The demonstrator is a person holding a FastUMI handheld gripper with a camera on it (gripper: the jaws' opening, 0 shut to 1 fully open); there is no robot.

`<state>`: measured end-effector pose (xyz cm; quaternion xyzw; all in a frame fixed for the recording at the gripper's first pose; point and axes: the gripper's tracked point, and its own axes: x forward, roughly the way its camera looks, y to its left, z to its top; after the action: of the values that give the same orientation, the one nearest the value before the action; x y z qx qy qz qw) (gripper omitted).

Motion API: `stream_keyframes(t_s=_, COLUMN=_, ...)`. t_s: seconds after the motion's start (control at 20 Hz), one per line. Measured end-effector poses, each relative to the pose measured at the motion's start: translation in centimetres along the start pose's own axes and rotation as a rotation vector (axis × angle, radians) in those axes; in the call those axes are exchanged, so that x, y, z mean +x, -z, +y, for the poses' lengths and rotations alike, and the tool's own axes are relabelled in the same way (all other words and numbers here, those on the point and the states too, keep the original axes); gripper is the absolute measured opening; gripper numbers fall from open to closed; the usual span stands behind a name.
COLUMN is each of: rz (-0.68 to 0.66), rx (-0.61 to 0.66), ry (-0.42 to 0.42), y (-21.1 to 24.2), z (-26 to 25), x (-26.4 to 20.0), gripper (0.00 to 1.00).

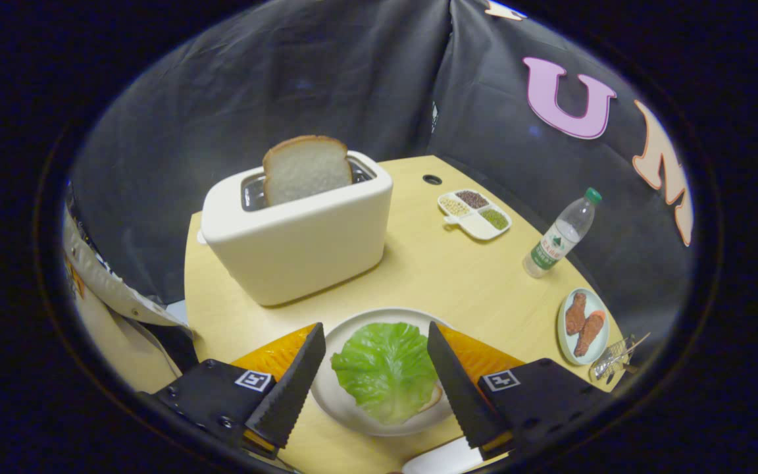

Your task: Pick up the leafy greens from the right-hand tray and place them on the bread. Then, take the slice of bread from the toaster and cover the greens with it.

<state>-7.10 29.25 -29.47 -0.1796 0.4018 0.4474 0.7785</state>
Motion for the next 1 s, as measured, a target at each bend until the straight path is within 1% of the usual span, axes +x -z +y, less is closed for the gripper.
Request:
stream_keyframes(t_s=0.3, rz=-0.070, rx=0.012, ry=-0.007, y=-6.6, z=2.1, x=-0.6, gripper=1.00)
stream_keyframes(t_s=0.45, rz=-0.102, rx=0.018, ry=-0.041, y=-9.3, z=4.1, x=-0.6, gripper=1.00)
stream_keyframes(t_s=0.7, rz=-0.125, rx=0.031, ry=-0.078, y=-11.9, z=6.5, x=0.4, gripper=0.99)
stream_keyframes(t_s=0.8, rz=-0.120, rx=0.030, ry=-0.073, y=-12.6, z=7.0, x=1.2, gripper=0.99)
stream_keyframes(t_s=1.0, rz=-0.113, rx=0.078, ry=-0.094, y=-13.9, z=8.2, x=2.8, gripper=0.99)
